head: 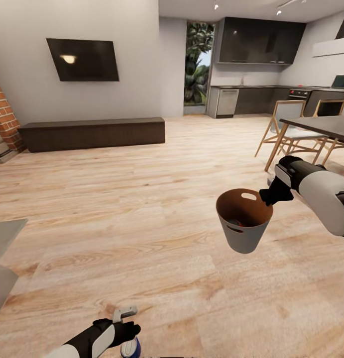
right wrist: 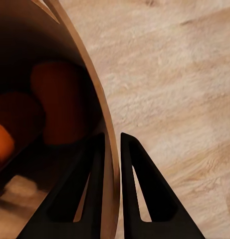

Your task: Put the three can of soda from the living room inside the tash can in the kitchen.

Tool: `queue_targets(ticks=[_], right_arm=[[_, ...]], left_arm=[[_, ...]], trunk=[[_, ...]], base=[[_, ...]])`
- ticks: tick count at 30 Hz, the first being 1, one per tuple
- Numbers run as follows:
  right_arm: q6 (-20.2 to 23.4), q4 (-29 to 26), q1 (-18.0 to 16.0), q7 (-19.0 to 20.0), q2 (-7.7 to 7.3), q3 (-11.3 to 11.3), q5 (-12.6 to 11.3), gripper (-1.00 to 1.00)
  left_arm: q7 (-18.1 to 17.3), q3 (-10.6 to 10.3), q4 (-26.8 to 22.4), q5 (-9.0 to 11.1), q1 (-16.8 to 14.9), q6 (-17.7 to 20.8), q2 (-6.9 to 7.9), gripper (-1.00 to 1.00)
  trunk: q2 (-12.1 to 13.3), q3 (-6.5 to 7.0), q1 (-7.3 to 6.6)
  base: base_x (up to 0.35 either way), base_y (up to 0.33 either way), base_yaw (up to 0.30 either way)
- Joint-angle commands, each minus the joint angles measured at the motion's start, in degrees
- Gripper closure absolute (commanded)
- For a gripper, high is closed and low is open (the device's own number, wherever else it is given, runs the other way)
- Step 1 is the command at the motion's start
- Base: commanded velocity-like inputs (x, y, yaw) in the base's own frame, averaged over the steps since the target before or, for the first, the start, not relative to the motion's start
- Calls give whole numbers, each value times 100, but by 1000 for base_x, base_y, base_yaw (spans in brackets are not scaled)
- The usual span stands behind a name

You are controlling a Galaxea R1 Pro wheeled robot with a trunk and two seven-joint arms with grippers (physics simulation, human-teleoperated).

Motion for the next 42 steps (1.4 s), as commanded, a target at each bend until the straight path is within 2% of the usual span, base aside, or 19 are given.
queue_targets(ticks=[1,12,20,30,37,42], right_arm=[[4,-3,-4,16,1,-56,-71,100],[4,-3,-3,16,-5,-38,-71,100],[4,-3,2,16,13,254,-78,100],[4,-3,0,16,31,293,-78,100],[4,-3,2,16,31,303,-76,100],[4,-3,2,16,26,309,-76,100]], left_arm=[[0,0,0,1,0,-6,0,-100],[0,0,0,-1,0,-125,0,-100],[3,-4,0,-7,0,-294,0,-100],[8,-9,0,-36,0,-491,0,-100],[8,-17,0,-55,0,-659,-4,-100],[8,-18,0,-56,0,-806,-8,-100]], trunk=[[-3,-22,1],[-17,-265,29],[-28,-443,50],[-28,-443,50],[-37,-598,68],[-37,-598,68]], base=[[0,0,0],[0,0,0],[0,0,0],[0,0,0],[0,0,0],[0,0,0]])
